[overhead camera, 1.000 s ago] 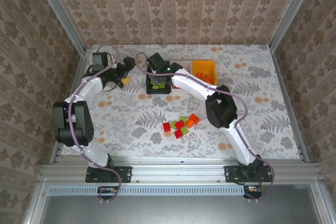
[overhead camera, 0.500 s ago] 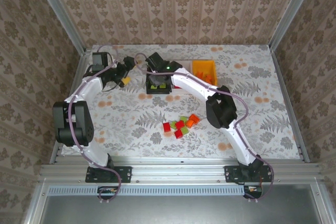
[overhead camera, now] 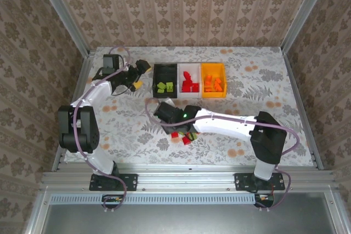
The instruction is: Sort the legos into containers by color
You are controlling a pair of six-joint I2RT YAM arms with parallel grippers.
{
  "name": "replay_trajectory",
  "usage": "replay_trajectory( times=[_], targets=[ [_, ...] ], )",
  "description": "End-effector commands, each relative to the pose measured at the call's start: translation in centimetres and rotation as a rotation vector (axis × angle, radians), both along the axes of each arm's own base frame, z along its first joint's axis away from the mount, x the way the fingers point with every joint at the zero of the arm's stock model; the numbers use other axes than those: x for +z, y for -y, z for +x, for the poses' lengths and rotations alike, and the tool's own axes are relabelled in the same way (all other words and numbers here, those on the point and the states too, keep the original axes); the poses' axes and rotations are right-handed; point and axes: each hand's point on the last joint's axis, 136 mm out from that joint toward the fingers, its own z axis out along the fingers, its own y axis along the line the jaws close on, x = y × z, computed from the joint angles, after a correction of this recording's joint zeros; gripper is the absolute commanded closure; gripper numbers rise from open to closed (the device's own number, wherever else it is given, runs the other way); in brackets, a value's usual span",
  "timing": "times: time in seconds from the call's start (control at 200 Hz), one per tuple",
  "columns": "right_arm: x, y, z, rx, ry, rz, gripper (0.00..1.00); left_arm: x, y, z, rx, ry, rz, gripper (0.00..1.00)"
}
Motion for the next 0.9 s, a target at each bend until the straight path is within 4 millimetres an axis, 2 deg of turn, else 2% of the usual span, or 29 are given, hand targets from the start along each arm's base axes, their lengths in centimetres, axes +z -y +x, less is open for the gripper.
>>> replay_trajectory(
  times=[0.0,0.255,0.46,0.7,0.9],
  targets=[
    [-2.6,0.2,-1.2,-0.070,-0.080,-0.019,0.39,1.3,0.2,-0.3,-0.010,0.025,-0.016,0.00],
    [-6.2,-0.3,-1.9,-0.074,-0.174,-0.046,0.38,2.2,-0.5,-0.3,0.002,0.044,-0.011,0.00],
    [-7.7,-0.4,-1.7,-0.093,-0.210,-0.057,0.38,2.1,-0.3,-0.3,0.000,0.036,-0.020,0.00],
    [-7.6,-1.8,-1.2,-0.068,-0.213,-0.025,0.41,2.2,-0.1,-0.4,-0.006,0.038,-0.022,0.00],
    [-8.2,-2.6,-0.5,-0.052,-0.203,-0.031,0.46,1.9,-0.2,-0.4,-0.005,0.034,-0.018,0.00]
  ],
)
